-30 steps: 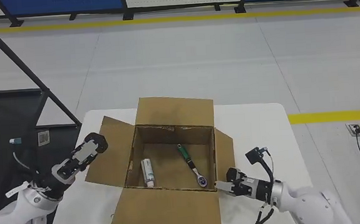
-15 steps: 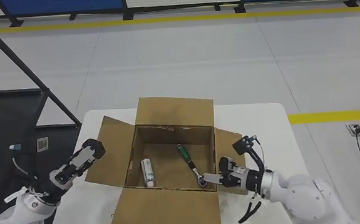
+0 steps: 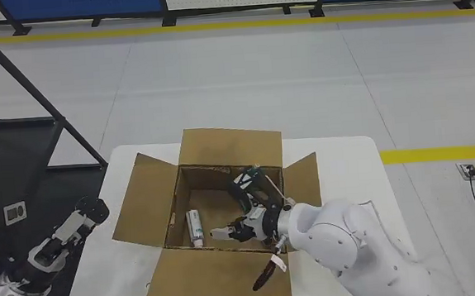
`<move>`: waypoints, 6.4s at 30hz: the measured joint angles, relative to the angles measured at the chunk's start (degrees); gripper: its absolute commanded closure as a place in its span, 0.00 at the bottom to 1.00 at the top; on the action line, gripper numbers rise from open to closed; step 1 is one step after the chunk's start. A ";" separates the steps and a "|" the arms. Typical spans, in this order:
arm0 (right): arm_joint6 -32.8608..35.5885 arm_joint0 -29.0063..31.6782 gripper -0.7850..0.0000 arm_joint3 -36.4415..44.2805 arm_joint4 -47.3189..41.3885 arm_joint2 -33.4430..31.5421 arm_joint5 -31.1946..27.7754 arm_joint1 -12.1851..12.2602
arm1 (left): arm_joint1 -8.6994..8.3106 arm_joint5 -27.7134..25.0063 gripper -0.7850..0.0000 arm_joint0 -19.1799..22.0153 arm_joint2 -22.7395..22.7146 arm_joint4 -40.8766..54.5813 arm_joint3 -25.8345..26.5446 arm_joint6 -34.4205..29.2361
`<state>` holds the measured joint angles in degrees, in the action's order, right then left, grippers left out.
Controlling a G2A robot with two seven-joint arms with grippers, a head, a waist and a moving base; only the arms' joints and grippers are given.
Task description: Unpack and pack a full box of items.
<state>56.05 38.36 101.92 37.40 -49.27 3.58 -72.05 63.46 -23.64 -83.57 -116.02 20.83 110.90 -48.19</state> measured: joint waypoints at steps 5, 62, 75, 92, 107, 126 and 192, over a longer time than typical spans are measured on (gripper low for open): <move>0.08 -8.99 0.00 -8.11 5.49 7.67 4.80 -2.92 | -0.12 -1.36 0.00 -2.31 -1.80 1.17 0.32 0.08; 9.44 -23.76 0.59 -59.09 10.62 24.22 7.07 -21.64 | -1.20 0.84 0.00 -5.49 -2.92 -0.23 1.90 6.44; 7.61 -23.22 1.00 -63.18 9.30 21.50 3.91 -22.67 | -1.36 0.76 0.00 -6.22 -2.72 -0.80 2.49 7.82; 10.44 -19.05 1.00 -43.36 15.92 13.30 0.91 -17.76 | -1.63 1.02 0.00 -6.12 -1.41 -1.65 3.51 8.52; 21.22 4.54 1.00 12.30 35.84 -6.61 2.99 -8.84 | -1.97 1.52 0.00 -4.45 1.02 -2.46 3.95 8.53; 28.79 19.67 1.00 32.51 45.94 -35.34 10.02 -6.50 | -2.35 2.27 0.00 -2.94 4.37 -3.47 3.48 8.02; 15.05 17.37 0.28 3.20 22.72 -44.93 -0.25 -1.55 | -2.65 1.86 0.00 -6.76 3.66 -4.49 5.90 13.03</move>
<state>71.10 55.73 105.12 60.12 -94.20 3.33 -73.59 60.81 -21.78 -90.33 -112.36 16.34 116.80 -35.16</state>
